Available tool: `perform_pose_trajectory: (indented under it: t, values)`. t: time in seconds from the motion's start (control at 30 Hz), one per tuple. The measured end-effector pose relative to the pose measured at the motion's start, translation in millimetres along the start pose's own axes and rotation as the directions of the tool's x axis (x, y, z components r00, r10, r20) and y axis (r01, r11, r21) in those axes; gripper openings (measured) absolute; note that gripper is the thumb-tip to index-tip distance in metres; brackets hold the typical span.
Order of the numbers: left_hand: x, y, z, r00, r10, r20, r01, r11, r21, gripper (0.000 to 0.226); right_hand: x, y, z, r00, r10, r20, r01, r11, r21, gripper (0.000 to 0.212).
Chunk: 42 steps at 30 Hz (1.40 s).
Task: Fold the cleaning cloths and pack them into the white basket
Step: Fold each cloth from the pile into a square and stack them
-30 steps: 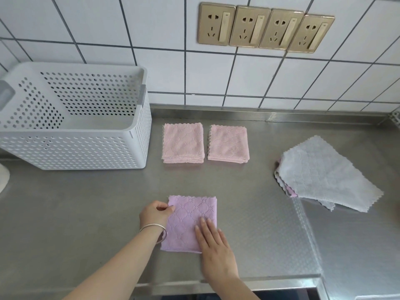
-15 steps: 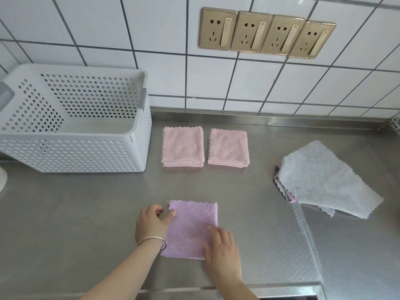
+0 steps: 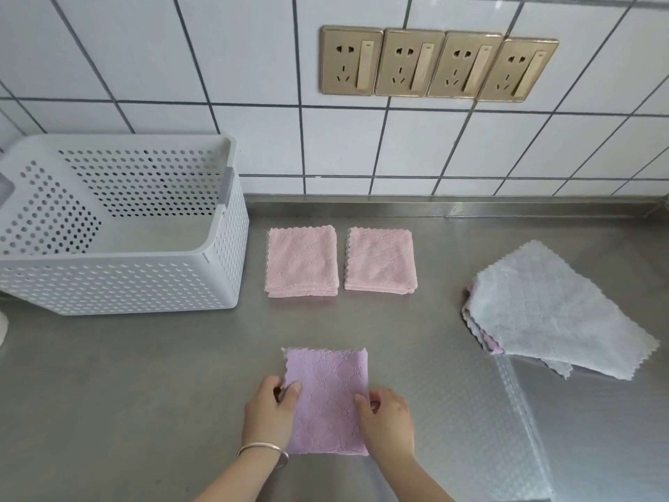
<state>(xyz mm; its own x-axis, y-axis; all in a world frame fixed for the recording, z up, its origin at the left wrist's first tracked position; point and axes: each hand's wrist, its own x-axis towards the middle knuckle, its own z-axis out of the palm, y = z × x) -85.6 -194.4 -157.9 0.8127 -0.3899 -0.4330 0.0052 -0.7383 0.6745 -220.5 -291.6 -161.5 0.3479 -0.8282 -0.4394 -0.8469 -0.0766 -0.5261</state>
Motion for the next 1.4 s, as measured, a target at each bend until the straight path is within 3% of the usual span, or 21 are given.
perform_pose_trajectory:
  t: [0.13, 0.3, 0.43, 0.63, 0.77, 0.9, 1.0, 1.1, 1.2, 1.27, 1.4]
  values:
    - [7.6, 46.8, 2.1, 0.999, -0.002, -0.05, -0.013, 0.954, -0.299, 0.014, 19.9, -19.7, -42.5, 0.999, -0.044, 0.002, 0.041, 0.957, 0.287, 0.018]
    - [46.3, 140.9, 9.8, 0.977, 0.15, -0.153, -0.201, 0.887, -0.415, 0.017, 87.9, -53.2, -103.4, 0.99, -0.051, -0.134, 0.102, 0.91, 0.402, 0.015]
    - [95.6, 187.8, 34.9, 0.955, 0.263, -0.138, -0.289, 0.927, -0.237, 0.003, 150.2, -68.4, -124.9, 0.983, 0.009, -0.183, 0.076, 0.889, 0.451, 0.017]
    - [148.7, 208.2, 78.6, 0.954, 0.281, 0.108, -0.288, 0.956, 0.053, 0.032, 212.3, -62.2, -116.0, 0.974, 0.118, -0.191, -0.021, 0.895, 0.446, 0.025]
    - [153.7, 201.1, 93.9, 0.936, 0.308, 0.172, -0.34, 0.916, 0.21, 0.054, 225.4, -55.4, -103.2, 0.953, 0.194, -0.235, -0.069, 0.889, 0.452, 0.021]
    - [161.1, 196.4, 102.2, 0.935, 0.312, 0.169, -0.353, 0.866, 0.353, 0.058, 231.9, -50.5, -97.3, 0.951, 0.235, -0.199, -0.127, 0.888, 0.441, 0.026]
    - [157.9, 199.1, 101.6, 0.918, 0.366, 0.155, -0.388, 0.739, 0.551, 0.056, 228.2, -43.3, -102.1, 0.962, 0.202, -0.185, -0.127, 0.928, 0.35, 0.035]
    - [144.3, 201.7, 96.7, 0.821, 0.565, 0.083, -0.479, 0.602, 0.639, 0.059, 206.1, -22.2, -110.5, 0.94, 0.067, -0.335, 0.007, 0.976, 0.216, 0.024]
    - [122.7, 211.9, 108.1, 0.581, 0.812, 0.057, -0.659, 0.428, 0.618, 0.056, 181.4, 25.6, -112.6, 0.788, -0.09, -0.61, 0.092, 0.995, -0.027, 0.017]
    - [100.0, 218.8, 125.8, 0.463, 0.877, 0.128, -0.77, 0.327, 0.548, 0.046, 172.2, 59.1, -114.1, 0.767, -0.073, -0.638, 0.013, 0.995, -0.099, 0.02]
    - [59.7, 217.0, 161.0, 0.384, 0.871, 0.305, -0.89, 0.261, 0.375, 0.031, 163.8, 95.1, -119.2, 0.796, -0.13, -0.592, 0.005, 0.978, -0.209, 0.016]
